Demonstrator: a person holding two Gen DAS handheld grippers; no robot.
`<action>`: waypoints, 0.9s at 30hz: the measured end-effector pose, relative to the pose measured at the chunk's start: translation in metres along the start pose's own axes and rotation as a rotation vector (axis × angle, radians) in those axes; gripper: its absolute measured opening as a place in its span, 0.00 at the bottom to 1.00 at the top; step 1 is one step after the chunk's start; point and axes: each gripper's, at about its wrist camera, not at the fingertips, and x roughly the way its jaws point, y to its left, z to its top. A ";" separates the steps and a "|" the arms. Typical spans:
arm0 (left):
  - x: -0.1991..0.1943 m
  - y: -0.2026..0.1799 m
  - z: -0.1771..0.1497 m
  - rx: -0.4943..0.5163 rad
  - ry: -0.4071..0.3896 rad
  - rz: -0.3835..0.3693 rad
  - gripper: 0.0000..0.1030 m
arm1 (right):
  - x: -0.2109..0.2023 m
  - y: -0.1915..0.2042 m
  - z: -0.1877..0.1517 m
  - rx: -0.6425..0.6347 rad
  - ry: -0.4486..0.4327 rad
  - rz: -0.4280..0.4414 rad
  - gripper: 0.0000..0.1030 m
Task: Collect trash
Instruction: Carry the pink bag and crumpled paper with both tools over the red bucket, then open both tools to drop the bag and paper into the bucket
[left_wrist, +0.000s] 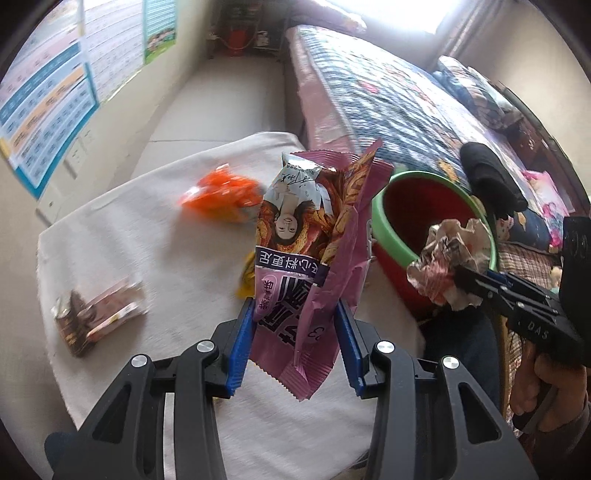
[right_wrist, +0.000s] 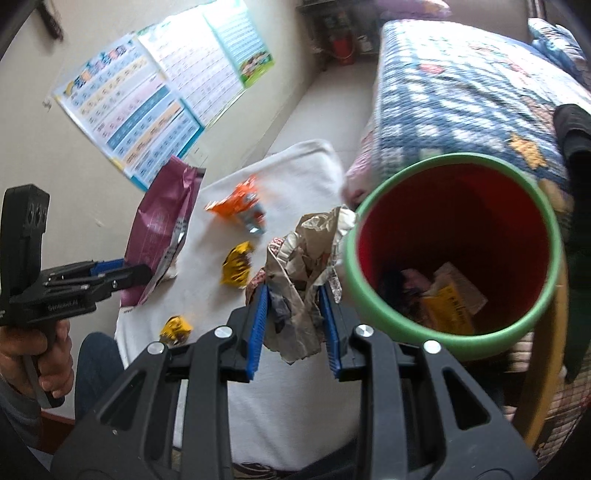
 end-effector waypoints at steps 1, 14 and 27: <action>0.001 -0.006 0.002 0.010 0.000 -0.004 0.39 | -0.004 -0.005 0.002 0.006 -0.009 -0.007 0.27; 0.017 -0.097 0.041 0.134 0.003 -0.094 0.39 | -0.042 -0.071 0.017 0.090 -0.090 -0.081 0.27; 0.043 -0.152 0.061 0.190 0.034 -0.124 0.39 | -0.058 -0.114 0.024 0.133 -0.137 -0.111 0.27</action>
